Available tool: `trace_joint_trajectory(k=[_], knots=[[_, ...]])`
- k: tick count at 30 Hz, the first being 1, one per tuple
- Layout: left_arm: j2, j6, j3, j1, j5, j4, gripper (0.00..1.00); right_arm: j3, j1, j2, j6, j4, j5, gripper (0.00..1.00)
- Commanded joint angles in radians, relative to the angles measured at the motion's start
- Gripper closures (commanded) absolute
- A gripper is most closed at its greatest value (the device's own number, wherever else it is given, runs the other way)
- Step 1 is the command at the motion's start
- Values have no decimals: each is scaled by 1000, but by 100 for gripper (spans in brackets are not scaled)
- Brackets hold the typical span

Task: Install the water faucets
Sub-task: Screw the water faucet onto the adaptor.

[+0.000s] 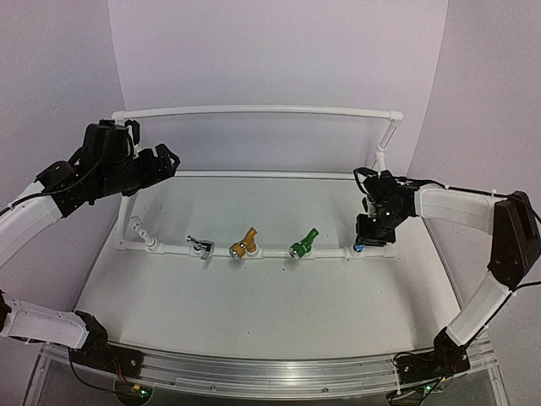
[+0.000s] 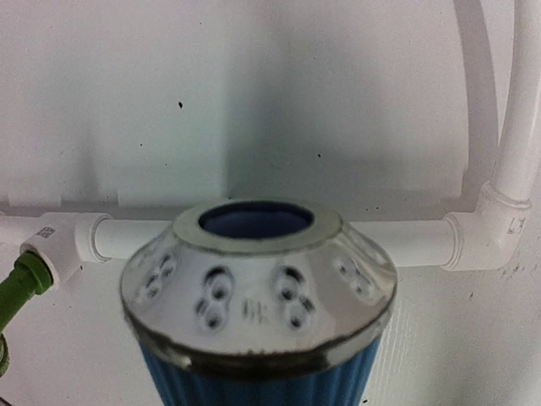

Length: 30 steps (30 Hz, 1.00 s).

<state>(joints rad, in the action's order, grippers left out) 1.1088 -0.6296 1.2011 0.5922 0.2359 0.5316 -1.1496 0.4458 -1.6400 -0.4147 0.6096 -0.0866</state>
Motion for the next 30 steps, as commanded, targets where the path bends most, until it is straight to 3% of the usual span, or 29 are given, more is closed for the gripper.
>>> trace_joint_trajectory(k=[1,4,8,13,16,30], knots=[[9,-4,-6,-3,7,-41,7,36,18,-6,-87,34,-183,87],[10,-1,-5,-3,7,-44,7,38,11,6,-76,34,-176,71],[6,-4,-12,-3,6,-47,7,36,7,26,-67,34,-168,61],[0,-9,-21,-3,5,-51,7,33,-1,48,-59,36,-158,58],[-4,-11,-26,-3,5,-52,7,33,-10,57,-61,41,-148,49],[-16,-7,-28,-3,13,-54,7,25,-51,60,-41,62,-109,62]])
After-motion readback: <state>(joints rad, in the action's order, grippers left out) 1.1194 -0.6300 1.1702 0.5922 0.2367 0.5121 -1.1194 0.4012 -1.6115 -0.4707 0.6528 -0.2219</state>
